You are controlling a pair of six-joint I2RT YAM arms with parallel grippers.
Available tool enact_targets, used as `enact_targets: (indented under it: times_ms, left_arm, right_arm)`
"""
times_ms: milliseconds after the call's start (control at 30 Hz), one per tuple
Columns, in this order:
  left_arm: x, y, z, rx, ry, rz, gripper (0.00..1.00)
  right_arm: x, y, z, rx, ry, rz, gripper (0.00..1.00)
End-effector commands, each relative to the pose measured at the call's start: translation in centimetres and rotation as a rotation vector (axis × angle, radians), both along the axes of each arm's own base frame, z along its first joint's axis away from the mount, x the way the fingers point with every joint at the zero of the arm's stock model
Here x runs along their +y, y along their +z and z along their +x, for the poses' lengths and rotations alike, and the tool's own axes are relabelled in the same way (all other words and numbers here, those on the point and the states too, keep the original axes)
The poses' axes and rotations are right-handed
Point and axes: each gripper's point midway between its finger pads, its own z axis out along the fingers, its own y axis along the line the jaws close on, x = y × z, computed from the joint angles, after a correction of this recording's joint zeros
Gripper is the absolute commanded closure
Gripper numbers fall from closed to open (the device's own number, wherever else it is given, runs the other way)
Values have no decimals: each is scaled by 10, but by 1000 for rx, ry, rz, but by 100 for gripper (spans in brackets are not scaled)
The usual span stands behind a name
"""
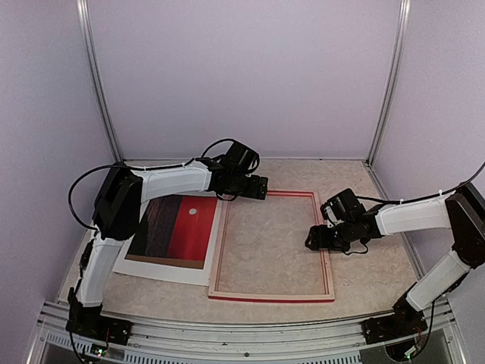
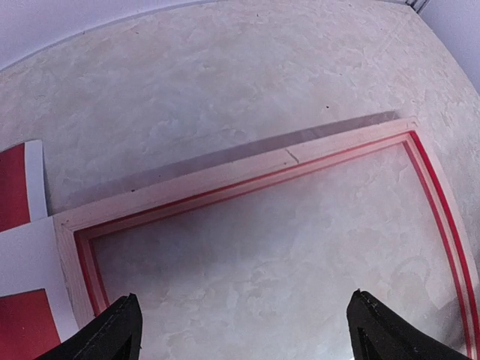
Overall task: Put the photo into the frame
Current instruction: Adjust the frame body at the center of the board.
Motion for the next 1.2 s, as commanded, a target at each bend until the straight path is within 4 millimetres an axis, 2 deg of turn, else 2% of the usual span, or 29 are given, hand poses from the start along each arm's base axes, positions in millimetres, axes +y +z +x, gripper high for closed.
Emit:
enact_targets:
  times_ms: [0, 233, 633, 900, 1067, 1133, 1167]
  left_arm:
    - [6, -21, 11, 10, 59, 69, 6]
    - [16, -36, 26, 1, 131, 103, 5]
    - [27, -75, 42, 16, 182, 152, 5]
    - [34, -75, 50, -12, 208, 160, 5]
    - [33, -76, 46, -8, 190, 154, 5]
    - [29, -70, 42, -12, 165, 117, 5]
    - [26, -55, 41, -27, 152, 82, 5]
  right_arm:
    - [1, -1, -22, 61, -33, 7, 21]
    - [-16, 20, -9, -17, -99, -70, 20]
    - [-16, 18, -6, -12, -97, -87, 20]
    - [-17, 17, -6, -13, -98, -93, 19]
    - [-18, 22, -4, -27, -99, -94, 19]
    - [-15, 27, -1, -39, -91, -88, 19]
    - [-14, 30, 1, -46, -86, -85, 19]
